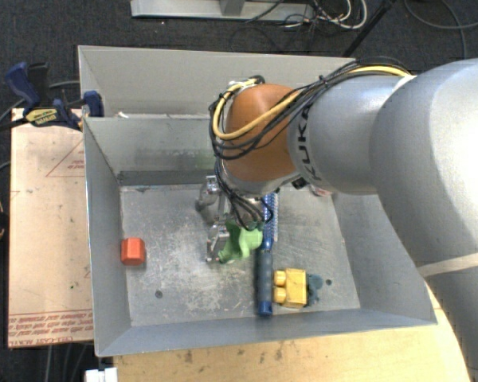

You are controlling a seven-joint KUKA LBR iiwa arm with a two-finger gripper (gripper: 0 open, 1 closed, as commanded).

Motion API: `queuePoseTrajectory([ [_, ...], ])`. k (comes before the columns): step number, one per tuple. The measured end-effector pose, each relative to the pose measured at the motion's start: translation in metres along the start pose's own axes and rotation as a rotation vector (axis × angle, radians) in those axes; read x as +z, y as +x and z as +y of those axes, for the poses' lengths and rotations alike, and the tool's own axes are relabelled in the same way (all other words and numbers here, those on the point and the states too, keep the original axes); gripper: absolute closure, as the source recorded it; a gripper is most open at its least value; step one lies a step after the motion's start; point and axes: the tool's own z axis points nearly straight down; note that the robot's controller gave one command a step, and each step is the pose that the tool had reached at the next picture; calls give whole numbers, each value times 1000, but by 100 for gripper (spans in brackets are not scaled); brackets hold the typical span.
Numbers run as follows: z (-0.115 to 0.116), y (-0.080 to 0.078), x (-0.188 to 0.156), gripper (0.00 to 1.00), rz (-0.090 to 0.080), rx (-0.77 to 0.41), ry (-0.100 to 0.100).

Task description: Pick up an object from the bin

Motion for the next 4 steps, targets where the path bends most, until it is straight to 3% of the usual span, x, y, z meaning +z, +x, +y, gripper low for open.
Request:
queuePoseTrajectory([
  [1,1,-1,-2,100,1,-4,2],
  [2,0,-1,-1,0,1,-4,3],
  [3,-74,8,1,0,-8,52,-1],
  [4,-73,7,-1,100,-10,46,1],
])
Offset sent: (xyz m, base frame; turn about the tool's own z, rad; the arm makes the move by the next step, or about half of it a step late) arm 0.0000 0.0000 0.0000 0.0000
